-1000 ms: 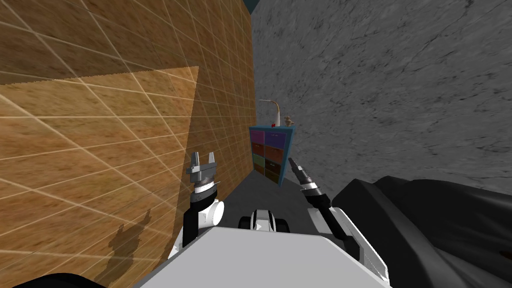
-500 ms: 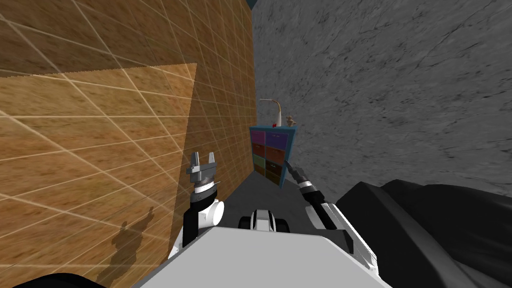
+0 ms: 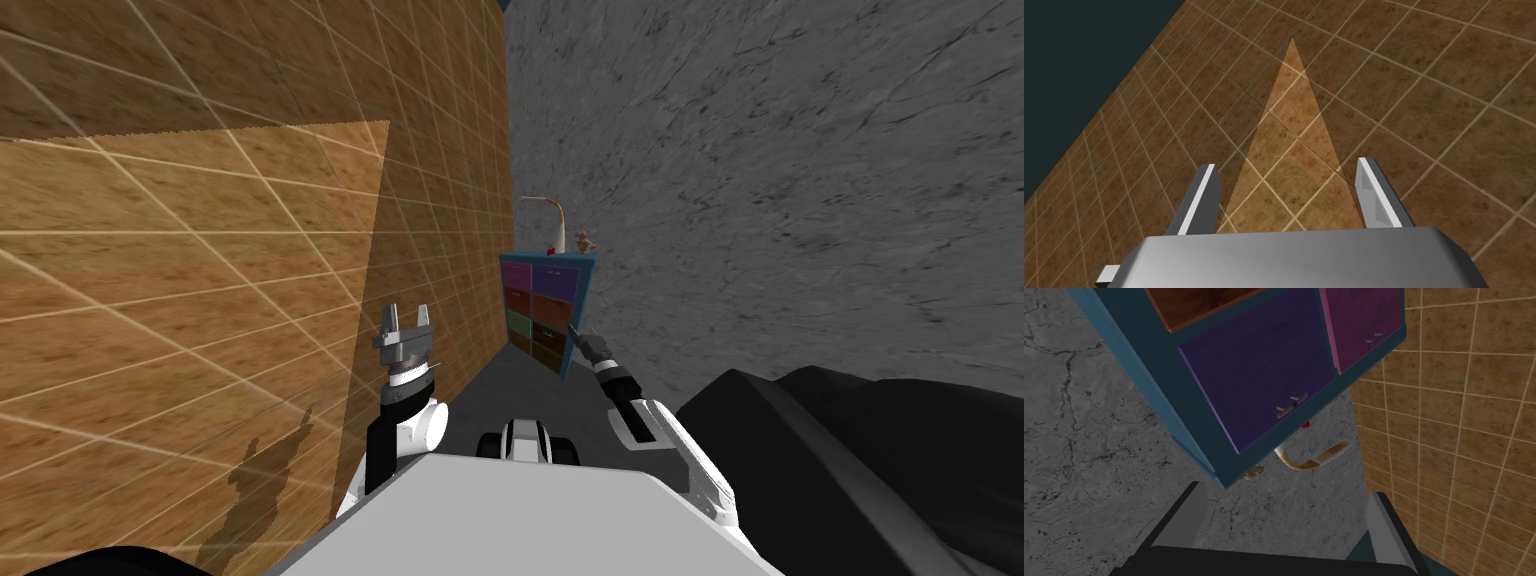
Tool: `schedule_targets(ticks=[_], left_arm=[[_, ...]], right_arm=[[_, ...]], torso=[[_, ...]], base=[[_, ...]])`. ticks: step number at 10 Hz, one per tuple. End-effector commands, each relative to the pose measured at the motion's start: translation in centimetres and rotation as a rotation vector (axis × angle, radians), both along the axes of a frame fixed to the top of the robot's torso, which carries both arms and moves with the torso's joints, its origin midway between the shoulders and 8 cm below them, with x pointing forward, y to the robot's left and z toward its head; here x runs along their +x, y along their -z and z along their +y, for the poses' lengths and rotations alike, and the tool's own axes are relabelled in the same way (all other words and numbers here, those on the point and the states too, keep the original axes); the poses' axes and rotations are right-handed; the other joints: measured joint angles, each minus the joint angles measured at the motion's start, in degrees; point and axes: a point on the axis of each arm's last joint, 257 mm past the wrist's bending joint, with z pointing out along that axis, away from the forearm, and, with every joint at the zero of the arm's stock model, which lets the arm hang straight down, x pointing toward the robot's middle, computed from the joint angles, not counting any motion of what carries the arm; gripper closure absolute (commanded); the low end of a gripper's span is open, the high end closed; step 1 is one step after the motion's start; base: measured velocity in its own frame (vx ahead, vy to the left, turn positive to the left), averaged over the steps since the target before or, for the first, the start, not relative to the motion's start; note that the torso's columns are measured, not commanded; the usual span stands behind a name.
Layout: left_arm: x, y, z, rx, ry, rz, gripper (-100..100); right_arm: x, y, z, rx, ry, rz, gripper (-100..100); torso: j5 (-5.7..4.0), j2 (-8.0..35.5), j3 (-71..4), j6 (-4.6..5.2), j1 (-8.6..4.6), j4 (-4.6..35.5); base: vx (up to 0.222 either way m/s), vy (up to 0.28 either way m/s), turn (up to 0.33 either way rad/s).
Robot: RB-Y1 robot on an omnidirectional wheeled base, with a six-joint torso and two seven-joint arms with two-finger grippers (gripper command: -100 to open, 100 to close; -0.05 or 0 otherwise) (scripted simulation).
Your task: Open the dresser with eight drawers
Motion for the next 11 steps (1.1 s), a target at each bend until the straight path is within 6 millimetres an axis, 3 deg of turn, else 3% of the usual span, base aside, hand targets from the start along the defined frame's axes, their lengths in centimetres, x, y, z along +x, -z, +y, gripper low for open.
schedule_targets(ticks=[1,3,4,6,9,11], left_arm=[[0.0,0.0,0.0,0.000,0.000,0.000,0],[0.0,0.0,0.0,0.000,0.000,0.000,0],[0.0,0.0,0.0,0.000,0.000,0.000,0],[0.0,0.0,0.0,0.000,0.000,0.000,0],[0.0,0.0,0.0,0.000,0.000,0.000,0],[0.0,0.0,0.0,0.000,0.000,0.000,0]], right_arm=[[1.1,2.5,-1.1,-0.123,0.066,0.056,-100],[1.1,2.6,-1.2,-0.167,0.075,0.056,-100],[1.7,4.1,-2.0,-0.232,0.118,0.095,-100],[1.7,4.1,-2.0,-0.268,0.123,0.091,-100],[2.6,6.9,-3.8,-0.427,0.207,0.162,-100],[2.6,6.8,-4.0,-0.469,0.218,0.159,-100]], torso=[[0.01,0.0,0.0,0.01,0.03,0.0],[0.00,-0.1,0.0,0.01,-0.03,0.0],[-0.01,0.1,0.0,0.01,-0.06,0.0],[0.00,0.0,0.0,0.01,0.00,0.0],[0.00,-0.1,-0.1,0.01,-0.02,0.0],[0.01,0.0,0.0,0.01,0.00,0.0]], base=[[0.068,0.022,0.014],[0.053,0.008,0.004],[0.052,0.009,0.013],[0.042,0.010,0.007],[0.068,0.012,0.018],[0.047,0.012,0.003]])
